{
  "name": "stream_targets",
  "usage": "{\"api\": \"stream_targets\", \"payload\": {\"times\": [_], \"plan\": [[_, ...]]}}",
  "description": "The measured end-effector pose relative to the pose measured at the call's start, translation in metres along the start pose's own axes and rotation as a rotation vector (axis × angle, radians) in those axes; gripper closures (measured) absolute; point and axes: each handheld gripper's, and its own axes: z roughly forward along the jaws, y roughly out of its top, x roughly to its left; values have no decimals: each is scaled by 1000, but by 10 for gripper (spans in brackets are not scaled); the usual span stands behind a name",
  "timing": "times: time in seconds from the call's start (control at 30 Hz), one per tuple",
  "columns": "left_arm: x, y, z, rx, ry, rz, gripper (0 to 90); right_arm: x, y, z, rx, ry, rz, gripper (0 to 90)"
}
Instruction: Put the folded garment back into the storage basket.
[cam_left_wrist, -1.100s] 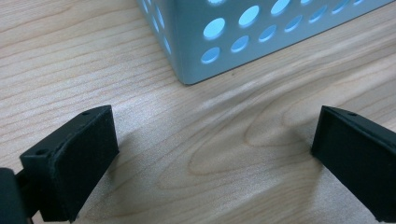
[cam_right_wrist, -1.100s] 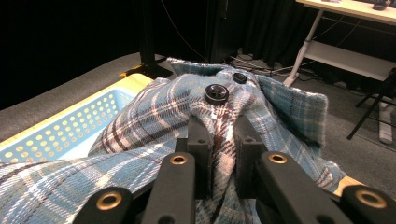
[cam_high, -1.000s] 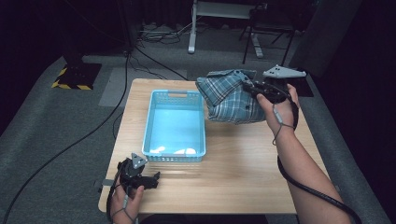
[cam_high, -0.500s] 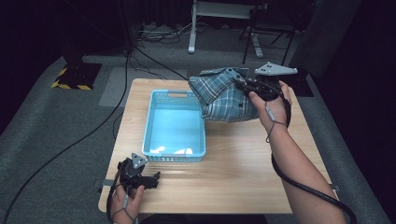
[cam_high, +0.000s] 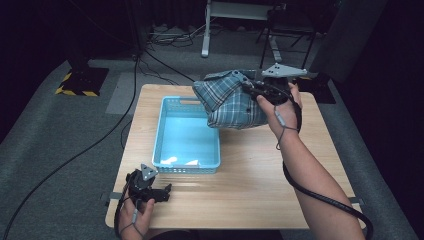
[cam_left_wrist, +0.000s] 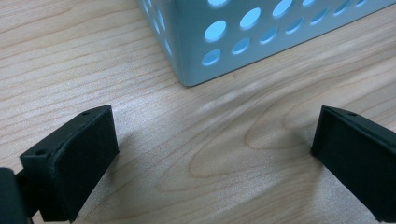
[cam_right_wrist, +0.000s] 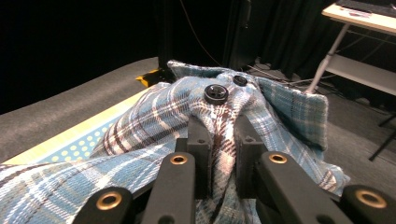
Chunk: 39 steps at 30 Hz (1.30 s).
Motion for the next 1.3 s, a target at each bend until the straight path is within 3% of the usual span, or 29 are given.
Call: {"api": "stream_targets", "payload": {"times": [0.67, 1.3], "plan": [[0, 0, 0, -1, 1, -2, 2, 29, 18, 35, -2, 68, -32, 810], [0, 0, 0, -1, 1, -2, 3, 52, 18, 61, -2, 107, -32, 808]]}}
